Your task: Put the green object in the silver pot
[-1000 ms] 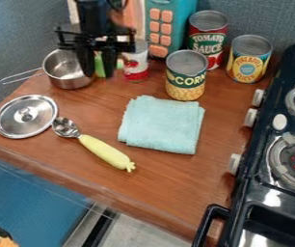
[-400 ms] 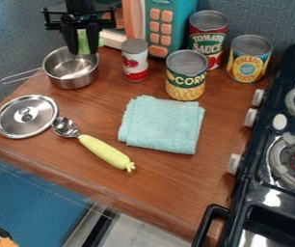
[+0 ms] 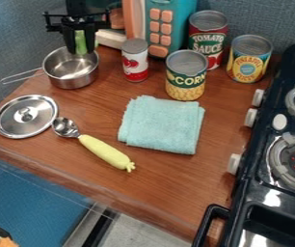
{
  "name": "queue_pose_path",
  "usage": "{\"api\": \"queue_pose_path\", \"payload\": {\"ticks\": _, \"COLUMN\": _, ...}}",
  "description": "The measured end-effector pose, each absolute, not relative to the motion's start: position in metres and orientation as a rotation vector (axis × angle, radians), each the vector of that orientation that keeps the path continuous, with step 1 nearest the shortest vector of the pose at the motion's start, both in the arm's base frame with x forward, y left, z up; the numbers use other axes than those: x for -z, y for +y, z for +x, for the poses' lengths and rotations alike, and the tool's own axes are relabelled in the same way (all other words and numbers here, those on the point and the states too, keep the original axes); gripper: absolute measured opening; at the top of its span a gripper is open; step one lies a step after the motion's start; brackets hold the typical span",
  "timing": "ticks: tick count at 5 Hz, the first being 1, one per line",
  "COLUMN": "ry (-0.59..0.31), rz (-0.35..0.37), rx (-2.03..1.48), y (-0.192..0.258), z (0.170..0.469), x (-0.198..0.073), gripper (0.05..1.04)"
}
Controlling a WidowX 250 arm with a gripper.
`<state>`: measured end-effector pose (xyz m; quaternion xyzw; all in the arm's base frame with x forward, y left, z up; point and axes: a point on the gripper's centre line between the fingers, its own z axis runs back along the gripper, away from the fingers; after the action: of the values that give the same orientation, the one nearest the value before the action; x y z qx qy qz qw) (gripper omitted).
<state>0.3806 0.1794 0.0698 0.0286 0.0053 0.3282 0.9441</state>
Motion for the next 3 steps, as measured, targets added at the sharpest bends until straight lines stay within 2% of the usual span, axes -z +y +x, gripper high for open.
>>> {"api": "queue_pose_path", "payload": {"ticks": 2, "ry": 0.057, "rz": 0.094, "rx": -0.688, "y": 0.201, "z": 0.37, "x": -0.066, "gripper": 0.381}}
{"api": "queue_pose_path", "payload": {"ticks": 3, "ry": 0.098, "rz": 0.081, "rx": -0.661, "y": 0.197, "z": 0.362, "x": -0.057, "gripper": 0.381}}
